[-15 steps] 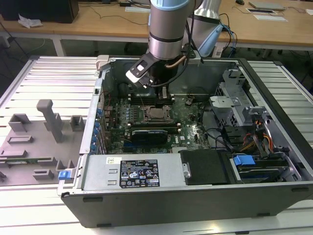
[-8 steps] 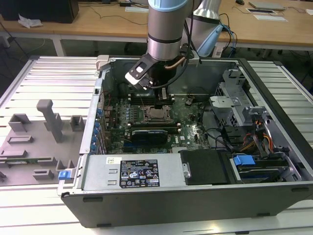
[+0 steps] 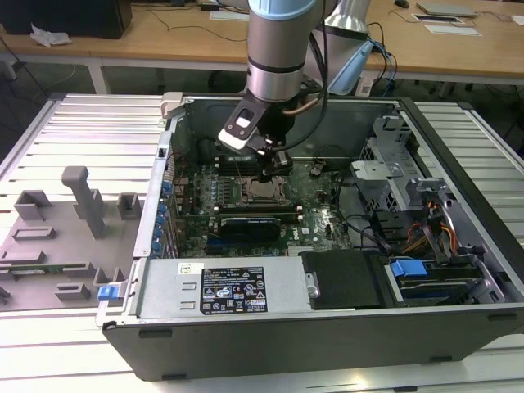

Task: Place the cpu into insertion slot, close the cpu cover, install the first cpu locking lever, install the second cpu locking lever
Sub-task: 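Close the cpu cover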

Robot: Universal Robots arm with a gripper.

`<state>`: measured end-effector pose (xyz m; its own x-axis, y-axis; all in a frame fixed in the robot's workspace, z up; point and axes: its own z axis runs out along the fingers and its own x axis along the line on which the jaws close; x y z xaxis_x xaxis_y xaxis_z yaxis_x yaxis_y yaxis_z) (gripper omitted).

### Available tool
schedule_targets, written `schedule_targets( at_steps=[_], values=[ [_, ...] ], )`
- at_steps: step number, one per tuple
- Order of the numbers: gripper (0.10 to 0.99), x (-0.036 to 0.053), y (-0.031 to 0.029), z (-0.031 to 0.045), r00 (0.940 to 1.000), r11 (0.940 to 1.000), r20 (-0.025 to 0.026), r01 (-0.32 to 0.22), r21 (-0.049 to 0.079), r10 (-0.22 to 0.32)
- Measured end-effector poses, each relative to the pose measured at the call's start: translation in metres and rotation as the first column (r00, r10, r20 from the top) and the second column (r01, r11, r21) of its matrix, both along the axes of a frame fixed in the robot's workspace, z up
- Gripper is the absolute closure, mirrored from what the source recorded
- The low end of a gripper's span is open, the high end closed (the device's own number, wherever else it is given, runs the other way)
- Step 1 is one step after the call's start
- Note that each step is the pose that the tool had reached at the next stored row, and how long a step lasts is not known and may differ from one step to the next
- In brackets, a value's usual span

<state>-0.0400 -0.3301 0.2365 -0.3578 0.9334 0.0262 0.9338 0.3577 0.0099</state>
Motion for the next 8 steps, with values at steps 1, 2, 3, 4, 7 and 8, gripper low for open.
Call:
schedule_targets(
  at_steps=[1,2,3,4,7,8],
  values=[
    [0.98,0.0,0.0,0.0,0.9996,0.9996,-0.0001,-0.028,0.0,0.028],
    [0.98,0.0,0.0,0.0,0.9989,0.9989,-0.0001,-0.047,0.0,0.047],
    [0.98,0.0,0.0,0.0,0.9978,0.9978,0.0,-0.067,0.0,0.067],
    [0.98,0.0,0.0,0.0,0.9957,0.9957,0.0,-0.093,0.0,0.093],
    [0.98,0.0,0.0,-0.0001,0.9846,0.9846,-0.0003,-0.175,-0.002,0.175],
    [0.98,0.0,0.0,-0.0001,0.9794,0.9794,-0.0002,-0.202,-0.002,0.202]
  ],
)
